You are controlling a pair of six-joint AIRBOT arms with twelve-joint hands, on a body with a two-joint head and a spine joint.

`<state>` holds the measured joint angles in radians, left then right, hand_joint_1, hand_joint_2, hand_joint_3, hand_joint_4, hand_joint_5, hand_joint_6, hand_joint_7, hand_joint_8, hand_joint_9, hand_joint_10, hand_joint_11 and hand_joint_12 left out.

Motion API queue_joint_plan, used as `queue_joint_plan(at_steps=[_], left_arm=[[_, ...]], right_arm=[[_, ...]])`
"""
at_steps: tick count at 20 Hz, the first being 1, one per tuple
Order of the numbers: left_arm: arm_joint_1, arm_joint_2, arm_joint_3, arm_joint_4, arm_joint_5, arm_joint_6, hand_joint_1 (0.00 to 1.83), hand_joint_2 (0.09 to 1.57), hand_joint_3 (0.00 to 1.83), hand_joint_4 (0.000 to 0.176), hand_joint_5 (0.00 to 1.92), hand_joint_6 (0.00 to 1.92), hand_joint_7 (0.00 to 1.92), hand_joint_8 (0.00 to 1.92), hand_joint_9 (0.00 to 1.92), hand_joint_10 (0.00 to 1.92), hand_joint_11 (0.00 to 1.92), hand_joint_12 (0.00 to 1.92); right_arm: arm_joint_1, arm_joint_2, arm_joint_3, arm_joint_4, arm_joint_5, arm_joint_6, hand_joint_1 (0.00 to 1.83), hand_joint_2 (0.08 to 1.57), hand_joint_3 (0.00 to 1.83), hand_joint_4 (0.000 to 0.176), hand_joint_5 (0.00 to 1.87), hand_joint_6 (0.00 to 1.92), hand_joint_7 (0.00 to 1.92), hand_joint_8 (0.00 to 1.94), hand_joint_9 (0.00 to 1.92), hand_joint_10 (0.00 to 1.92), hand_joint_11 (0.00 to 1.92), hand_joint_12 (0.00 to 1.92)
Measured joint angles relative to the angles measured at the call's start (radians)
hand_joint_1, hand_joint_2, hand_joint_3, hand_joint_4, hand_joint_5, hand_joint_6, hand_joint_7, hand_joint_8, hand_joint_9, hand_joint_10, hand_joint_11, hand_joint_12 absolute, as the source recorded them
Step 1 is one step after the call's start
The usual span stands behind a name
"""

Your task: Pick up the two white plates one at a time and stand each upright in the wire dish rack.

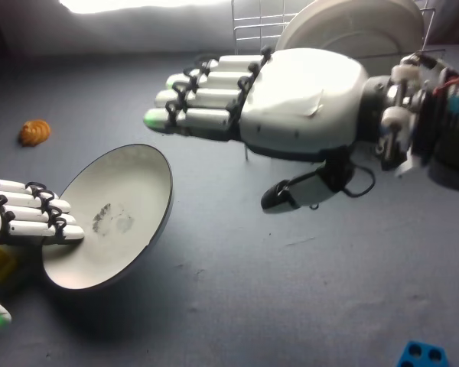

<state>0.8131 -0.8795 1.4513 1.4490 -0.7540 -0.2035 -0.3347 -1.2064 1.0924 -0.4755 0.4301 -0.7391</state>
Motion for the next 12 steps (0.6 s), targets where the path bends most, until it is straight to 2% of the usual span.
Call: queue_joint_plan(at_steps=[3, 5, 8, 11, 12], left_arm=[[0.005, 0.0, 0.001, -0.005, -0.001, 0.0, 0.0, 1.09, 0.0, 0.0, 0.0, 0.0, 0.0, 0.0, 0.0, 0.0, 0.0, 0.0], [0.011, -0.001, 0.002, -0.014, -0.001, 0.0, 0.0, 1.1, 0.0, 0.0, 0.0, 0.0, 0.0, 0.0, 0.0, 0.0, 0.0, 0.0], [0.011, -0.003, 0.007, -0.018, -0.004, 0.0, 0.0, 1.08, 0.0, 0.0, 0.0, 0.0, 0.0, 0.0, 0.0, 0.0, 0.0, 0.0], [0.011, -0.003, 0.007, -0.018, -0.005, 0.0, 0.0, 1.09, 0.0, 0.0, 0.0, 0.0, 0.0, 0.0, 0.0, 0.0, 0.0, 0.0], [0.011, -0.003, 0.007, -0.018, -0.005, 0.0, 0.0, 1.09, 0.0, 0.0, 0.0, 0.0, 0.0, 0.0, 0.0, 0.0, 0.0, 0.0]], right_arm=[[-0.005, -0.032, 0.002, 0.006, -0.043, -0.019, 1.15, 0.94, 0.01, 0.0, 0.0, 0.0, 0.0, 0.0, 0.0, 0.0, 0.0, 0.47], [-0.014, -0.065, 0.003, 0.008, -0.053, -0.062, 1.15, 0.96, 0.01, 0.0, 0.0, 0.0, 0.0, 0.0, 0.0, 0.0, 0.0, 0.4], [-0.018, -0.122, 0.012, 0.004, -0.068, -0.089, 1.16, 0.94, 0.0, 0.0, 0.01, 0.0, 0.0, 0.0, 0.01, 0.0, 0.0, 0.47], [-0.02, -0.165, 0.035, 0.012, -0.068, -0.112, 1.14, 0.96, 0.0, 0.0, 0.0, 0.0, 0.0, 0.0, 0.0, 0.0, 0.0, 0.45], [-0.023, -0.179, 0.045, 0.013, -0.068, -0.117, 1.16, 0.95, 0.0, 0.0, 0.03, 0.01, 0.0, 0.0, 0.01, 0.0, 0.0, 0.5]])
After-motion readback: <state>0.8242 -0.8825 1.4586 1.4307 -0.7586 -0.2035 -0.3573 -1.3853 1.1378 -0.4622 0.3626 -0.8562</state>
